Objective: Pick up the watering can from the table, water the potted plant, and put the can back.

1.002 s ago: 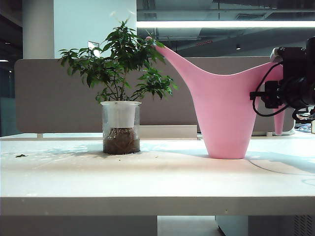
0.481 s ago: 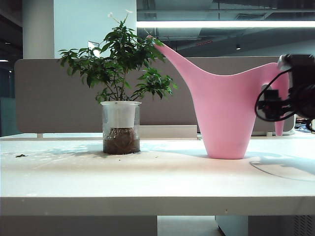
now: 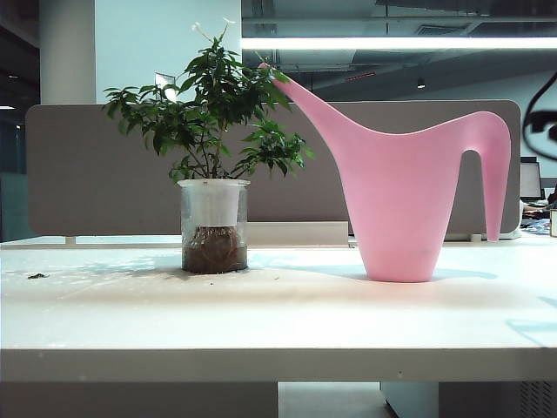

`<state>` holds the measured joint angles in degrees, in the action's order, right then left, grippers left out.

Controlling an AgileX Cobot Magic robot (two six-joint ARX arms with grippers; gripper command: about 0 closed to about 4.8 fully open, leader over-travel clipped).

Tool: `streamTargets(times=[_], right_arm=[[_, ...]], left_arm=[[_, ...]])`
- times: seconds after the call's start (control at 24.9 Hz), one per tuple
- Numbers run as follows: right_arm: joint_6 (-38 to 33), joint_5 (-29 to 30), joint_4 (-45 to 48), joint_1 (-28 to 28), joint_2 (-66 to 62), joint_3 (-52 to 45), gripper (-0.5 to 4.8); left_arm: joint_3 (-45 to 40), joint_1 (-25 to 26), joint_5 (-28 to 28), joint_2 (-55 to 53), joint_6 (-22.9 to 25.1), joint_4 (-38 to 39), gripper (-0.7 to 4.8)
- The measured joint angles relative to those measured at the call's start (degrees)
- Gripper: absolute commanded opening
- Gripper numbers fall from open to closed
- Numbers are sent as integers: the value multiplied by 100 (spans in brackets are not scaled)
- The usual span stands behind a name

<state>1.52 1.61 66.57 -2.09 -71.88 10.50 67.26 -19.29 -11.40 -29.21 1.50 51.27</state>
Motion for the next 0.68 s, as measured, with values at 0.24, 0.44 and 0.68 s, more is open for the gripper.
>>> streamTargets(times=[0.24, 0.44, 0.68], right_arm=[[-2, 15, -693, 0, 1480, -629, -1], [-2, 186, -2083, -2, 2337, -632, -1], [-2, 214, -2562, -2, 2994, -920, -1]], left_arm=[[0, 2, 0, -2, 0, 0, -5], [0, 0, 0, -2, 0, 0, -5], [0, 2, 0, 0, 0, 0, -5]])
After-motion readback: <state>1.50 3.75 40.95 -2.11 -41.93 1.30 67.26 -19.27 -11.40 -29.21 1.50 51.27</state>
